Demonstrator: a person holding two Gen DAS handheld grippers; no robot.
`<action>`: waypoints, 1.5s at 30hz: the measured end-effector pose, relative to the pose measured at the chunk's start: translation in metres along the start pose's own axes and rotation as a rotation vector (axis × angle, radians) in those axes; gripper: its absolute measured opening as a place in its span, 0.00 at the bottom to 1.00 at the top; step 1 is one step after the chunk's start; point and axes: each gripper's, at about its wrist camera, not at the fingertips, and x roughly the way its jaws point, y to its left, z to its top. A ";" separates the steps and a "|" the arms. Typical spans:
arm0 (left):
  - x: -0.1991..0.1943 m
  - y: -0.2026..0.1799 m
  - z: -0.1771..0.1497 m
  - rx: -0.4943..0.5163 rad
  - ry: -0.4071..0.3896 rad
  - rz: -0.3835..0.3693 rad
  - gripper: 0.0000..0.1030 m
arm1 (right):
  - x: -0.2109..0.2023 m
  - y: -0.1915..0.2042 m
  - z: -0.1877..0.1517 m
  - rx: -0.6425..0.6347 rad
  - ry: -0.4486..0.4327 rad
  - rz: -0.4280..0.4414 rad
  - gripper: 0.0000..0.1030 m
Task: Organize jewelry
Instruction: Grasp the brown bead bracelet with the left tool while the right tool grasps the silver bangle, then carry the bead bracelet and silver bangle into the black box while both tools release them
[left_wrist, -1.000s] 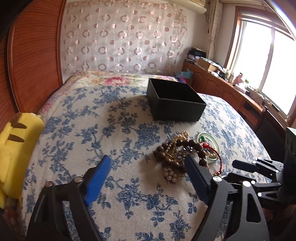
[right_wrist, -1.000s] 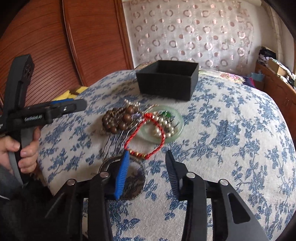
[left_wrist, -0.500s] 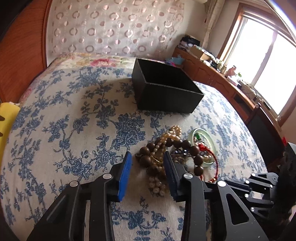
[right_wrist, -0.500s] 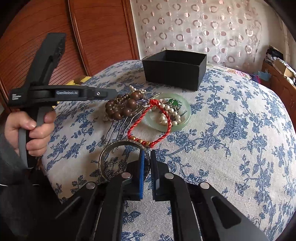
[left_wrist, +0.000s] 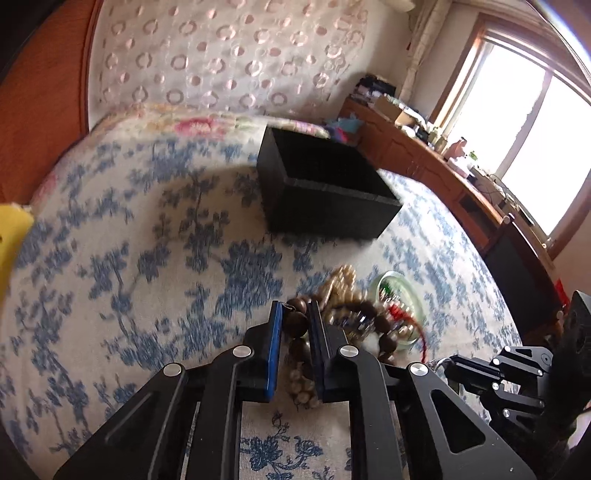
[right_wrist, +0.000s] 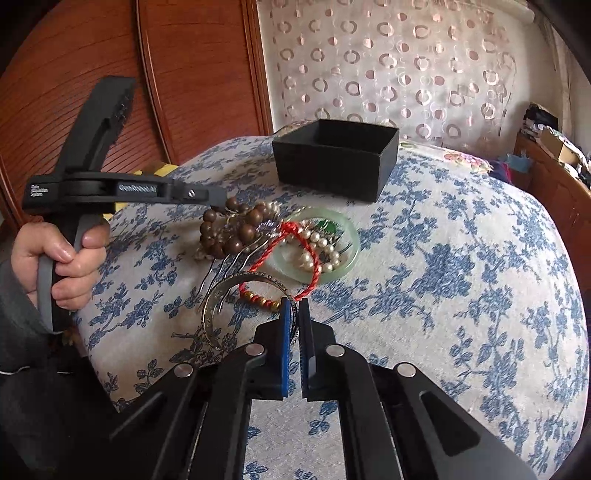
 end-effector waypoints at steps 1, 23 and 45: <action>-0.005 -0.004 0.004 0.012 -0.016 0.002 0.12 | -0.001 -0.001 0.001 0.000 -0.004 -0.004 0.05; -0.063 -0.053 0.078 0.168 -0.226 0.029 0.12 | -0.016 -0.011 0.051 -0.053 -0.114 -0.072 0.04; -0.075 -0.058 0.120 0.210 -0.299 0.084 0.12 | 0.008 -0.041 0.106 -0.065 -0.145 -0.129 0.04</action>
